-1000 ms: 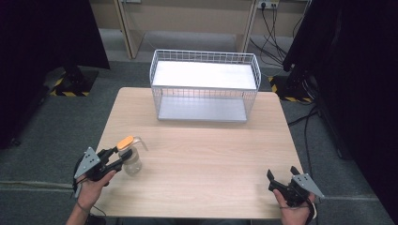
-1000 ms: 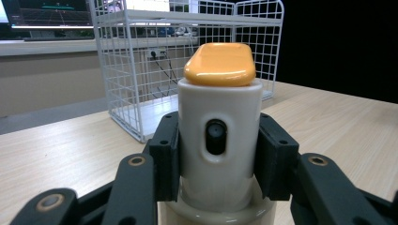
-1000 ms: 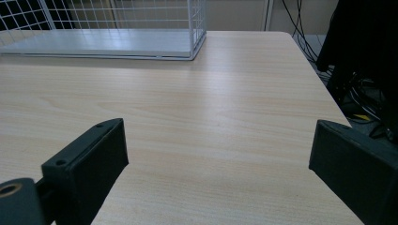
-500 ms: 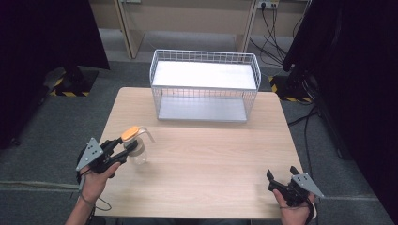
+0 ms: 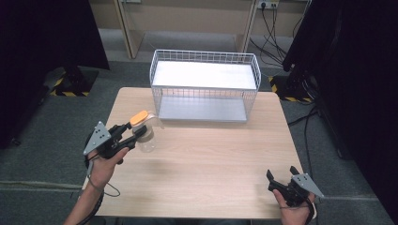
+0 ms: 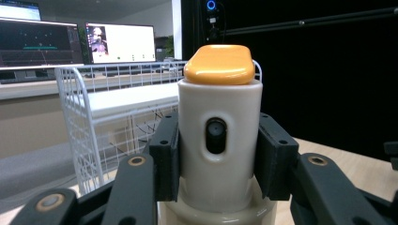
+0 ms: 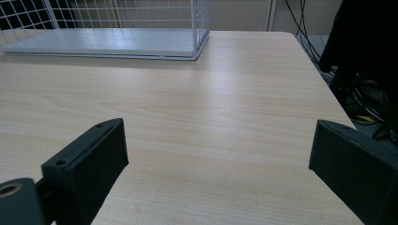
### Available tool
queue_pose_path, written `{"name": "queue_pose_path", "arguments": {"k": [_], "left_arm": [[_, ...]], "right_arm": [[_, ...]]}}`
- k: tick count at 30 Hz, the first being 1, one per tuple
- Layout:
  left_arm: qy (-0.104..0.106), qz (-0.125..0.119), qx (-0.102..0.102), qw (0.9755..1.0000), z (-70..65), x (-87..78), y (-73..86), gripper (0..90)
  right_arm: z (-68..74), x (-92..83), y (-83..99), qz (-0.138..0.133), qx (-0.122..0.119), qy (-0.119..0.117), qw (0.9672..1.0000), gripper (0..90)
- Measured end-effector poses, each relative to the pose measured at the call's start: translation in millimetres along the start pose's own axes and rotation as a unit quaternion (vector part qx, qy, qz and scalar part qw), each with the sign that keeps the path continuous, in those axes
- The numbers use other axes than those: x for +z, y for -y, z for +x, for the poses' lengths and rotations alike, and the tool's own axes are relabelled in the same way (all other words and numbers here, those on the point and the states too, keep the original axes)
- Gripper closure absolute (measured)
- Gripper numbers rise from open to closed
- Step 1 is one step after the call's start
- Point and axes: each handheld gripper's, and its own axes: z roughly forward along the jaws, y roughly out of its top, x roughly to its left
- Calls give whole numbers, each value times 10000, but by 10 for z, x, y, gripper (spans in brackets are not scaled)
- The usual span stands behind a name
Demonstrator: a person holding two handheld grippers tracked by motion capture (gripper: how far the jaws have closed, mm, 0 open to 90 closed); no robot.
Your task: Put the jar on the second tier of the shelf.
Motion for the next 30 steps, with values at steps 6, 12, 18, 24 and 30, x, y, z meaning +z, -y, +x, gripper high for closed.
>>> {"name": "queue_pose_path", "arguments": {"k": [6,12,18,24,30], "left_arm": [[-28,-14,4,10000,18,127,-107,571],[-20,-46,62,10000,33,253,-213,571],[-50,-91,88,9999,51,346,-315,571],[-82,-132,141,9998,66,419,-429,571],[-99,-160,173,9997,76,505,-532,571]], "right_arm": [[0,0,0,-6,1,-5,10000,48],[0,0,0,-6,-5,-3,10000,48],[-1,1,0,-1,6,-14,10000,48],[-4,1,0,1,8,-18,10000,48],[-6,0,0,-4,9,-20,10000,48]]}}
